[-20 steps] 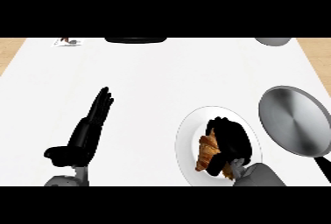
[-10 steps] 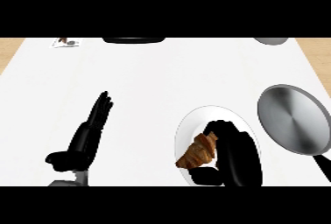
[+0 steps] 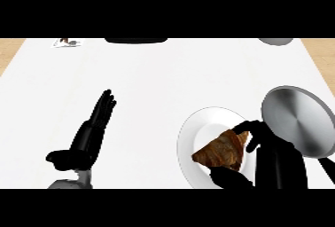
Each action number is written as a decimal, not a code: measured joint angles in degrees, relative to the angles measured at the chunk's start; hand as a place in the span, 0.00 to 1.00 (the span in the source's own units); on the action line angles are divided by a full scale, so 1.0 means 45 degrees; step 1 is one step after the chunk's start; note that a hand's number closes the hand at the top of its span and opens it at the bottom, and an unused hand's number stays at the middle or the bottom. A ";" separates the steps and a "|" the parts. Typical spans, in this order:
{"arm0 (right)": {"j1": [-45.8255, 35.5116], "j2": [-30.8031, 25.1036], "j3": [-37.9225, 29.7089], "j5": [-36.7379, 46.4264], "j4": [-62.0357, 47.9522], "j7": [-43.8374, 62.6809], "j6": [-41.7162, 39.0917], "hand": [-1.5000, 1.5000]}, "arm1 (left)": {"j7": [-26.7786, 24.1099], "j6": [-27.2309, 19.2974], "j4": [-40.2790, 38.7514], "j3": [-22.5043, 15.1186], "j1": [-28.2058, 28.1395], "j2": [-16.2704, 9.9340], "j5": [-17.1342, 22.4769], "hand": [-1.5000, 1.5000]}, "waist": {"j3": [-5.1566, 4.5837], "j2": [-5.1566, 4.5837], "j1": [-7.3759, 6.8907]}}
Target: Pick the croissant from the plate and place it in the pan
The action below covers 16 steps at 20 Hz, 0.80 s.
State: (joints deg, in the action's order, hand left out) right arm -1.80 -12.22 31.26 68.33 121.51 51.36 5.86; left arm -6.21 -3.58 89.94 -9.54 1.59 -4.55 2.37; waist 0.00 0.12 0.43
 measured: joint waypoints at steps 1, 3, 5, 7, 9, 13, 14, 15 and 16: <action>-0.0034 0.0027 -0.0445 -0.0318 0.0075 -0.0063 0.0116 1.00 | 0.0030 -0.0029 0.0019 -0.0016 0.0023 0.0027 -0.0046 0.50 | 0.0003 -0.0008 -0.0016; 0.0254 -0.0037 -0.1170 -0.0821 0.0036 -0.0406 0.0678 1.00 | 0.0156 0.0077 0.0224 0.0106 -0.0061 -0.0114 0.0019 0.50 | 0.0006 -0.0015 -0.0043; 0.0454 -0.0232 -0.2161 -0.1554 -0.0336 -0.1045 0.1416 1.00 | 0.0044 0.0152 0.0238 0.0162 -0.0198 -0.0133 0.0059 0.50 | 0.0008 -0.0025 -0.0063; 0.0759 -0.0421 -0.2987 -0.2060 -0.0672 -0.1643 0.2067 1.00 | -0.0105 0.0161 -0.0072 0.0198 -0.0053 -0.0060 -0.0004 0.50 | 0.0008 -0.0032 -0.0050; 0.0820 -0.0669 -0.3863 -0.2602 -0.1299 -0.2408 0.2652 1.00 | -0.0050 0.0079 0.0001 0.0091 -0.0054 0.0054 -0.0140 0.50 | 0.0009 -0.0032 -0.0065; 0.0177 -0.1328 -0.5593 -0.3297 -0.3321 -0.3928 0.3683 1.00 | 0.0080 0.0159 0.0107 0.0060 -0.0051 0.0050 -0.0171 0.50 | 0.0013 -0.0051 -0.0134; 0.0201 -0.1544 -0.5935 -0.3402 -0.3719 -0.4359 0.3942 1.00 | -0.0009 0.0234 0.0034 0.0128 -0.0063 0.0026 -0.0111 0.50 | 0.0013 -0.0051 -0.0127; 0.0040 -0.1646 -0.6228 -0.3354 -0.4203 -0.4634 0.4216 1.00 | -0.0017 0.0175 0.0060 0.0011 -0.0121 0.0121 -0.0204 0.50 | 0.0013 -0.0051 -0.0137; -0.0043 -0.1807 -0.6612 -0.3504 -0.4722 -0.5088 0.4610 1.00 | -0.0021 0.0127 0.0044 0.0017 -0.0096 0.0146 -0.0251 0.50 | 0.0014 -0.0054 -0.0142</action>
State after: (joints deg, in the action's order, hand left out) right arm -1.99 -20.35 1.50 52.56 100.26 28.47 26.61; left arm -6.31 -3.01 90.14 -9.47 1.16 -3.90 1.24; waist 0.06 -0.12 -0.21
